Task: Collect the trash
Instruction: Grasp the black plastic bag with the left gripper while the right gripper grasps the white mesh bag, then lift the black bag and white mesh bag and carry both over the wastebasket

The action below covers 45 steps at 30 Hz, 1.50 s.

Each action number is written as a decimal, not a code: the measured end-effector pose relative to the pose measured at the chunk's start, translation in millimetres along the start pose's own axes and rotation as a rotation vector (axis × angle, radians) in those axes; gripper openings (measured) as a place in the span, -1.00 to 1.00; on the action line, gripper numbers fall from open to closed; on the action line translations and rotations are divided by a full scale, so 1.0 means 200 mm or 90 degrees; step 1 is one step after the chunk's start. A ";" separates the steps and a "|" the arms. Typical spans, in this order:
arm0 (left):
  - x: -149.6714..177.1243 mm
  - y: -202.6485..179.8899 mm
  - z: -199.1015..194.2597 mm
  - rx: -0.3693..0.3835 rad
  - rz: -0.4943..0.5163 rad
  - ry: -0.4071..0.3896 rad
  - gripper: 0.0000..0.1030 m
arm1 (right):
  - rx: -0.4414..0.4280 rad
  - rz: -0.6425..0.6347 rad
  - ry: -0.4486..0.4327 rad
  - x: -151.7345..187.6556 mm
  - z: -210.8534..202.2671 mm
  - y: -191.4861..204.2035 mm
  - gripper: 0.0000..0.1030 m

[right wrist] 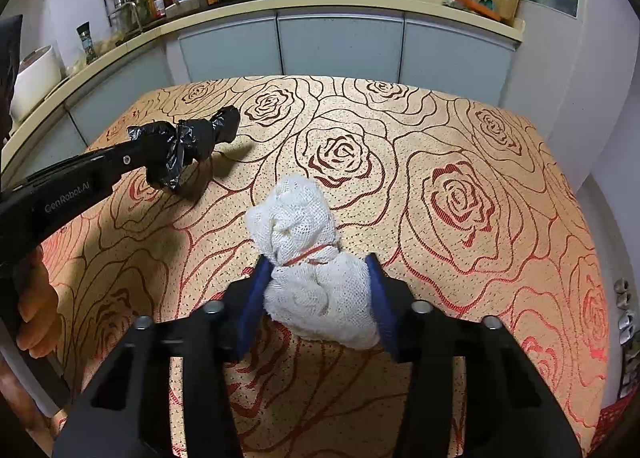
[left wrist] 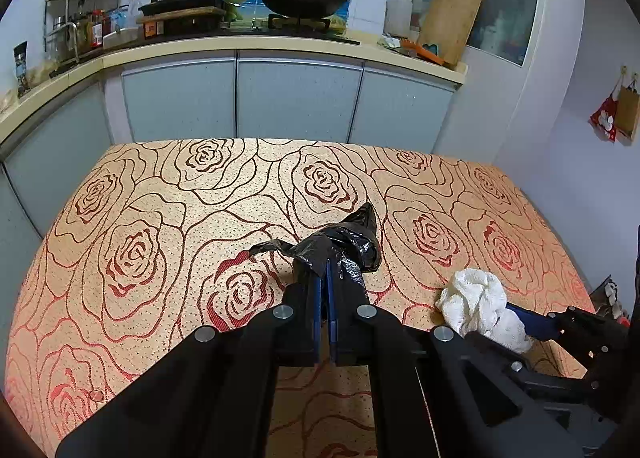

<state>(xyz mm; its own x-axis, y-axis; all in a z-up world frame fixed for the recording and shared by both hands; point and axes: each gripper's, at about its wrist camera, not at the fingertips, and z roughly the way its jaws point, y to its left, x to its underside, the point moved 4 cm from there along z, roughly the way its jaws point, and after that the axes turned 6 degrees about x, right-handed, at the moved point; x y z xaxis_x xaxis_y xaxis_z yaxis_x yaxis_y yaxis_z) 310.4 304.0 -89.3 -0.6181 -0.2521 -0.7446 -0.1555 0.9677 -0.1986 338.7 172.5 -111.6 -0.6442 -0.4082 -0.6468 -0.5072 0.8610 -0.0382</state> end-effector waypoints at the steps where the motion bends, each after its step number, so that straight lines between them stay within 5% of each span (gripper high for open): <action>1: 0.00 0.00 0.00 -0.002 0.002 -0.002 -0.96 | 0.000 0.000 -0.001 0.00 0.00 0.00 -0.27; 14: -0.02 -0.07 -0.13 -0.019 0.031 -0.039 -0.96 | 0.002 0.045 -0.067 -0.02 -0.20 -0.06 -0.45; 26: 0.05 -0.25 -0.47 -0.041 0.070 -0.095 -0.96 | 0.040 0.084 -0.140 0.02 -0.56 -0.18 -0.44; 45: 0.15 -0.61 -0.91 -0.007 0.103 -0.172 -0.96 | 0.092 0.138 -0.235 0.19 -1.07 -0.43 -0.44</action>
<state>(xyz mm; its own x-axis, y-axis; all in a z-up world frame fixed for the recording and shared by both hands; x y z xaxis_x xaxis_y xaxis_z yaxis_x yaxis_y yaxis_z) 170.0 179.7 27.7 -0.4084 -0.0862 -0.9087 -0.0818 0.9950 -0.0576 235.0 16.9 29.6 -0.4658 -0.1003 -0.8792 -0.2813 0.9588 0.0397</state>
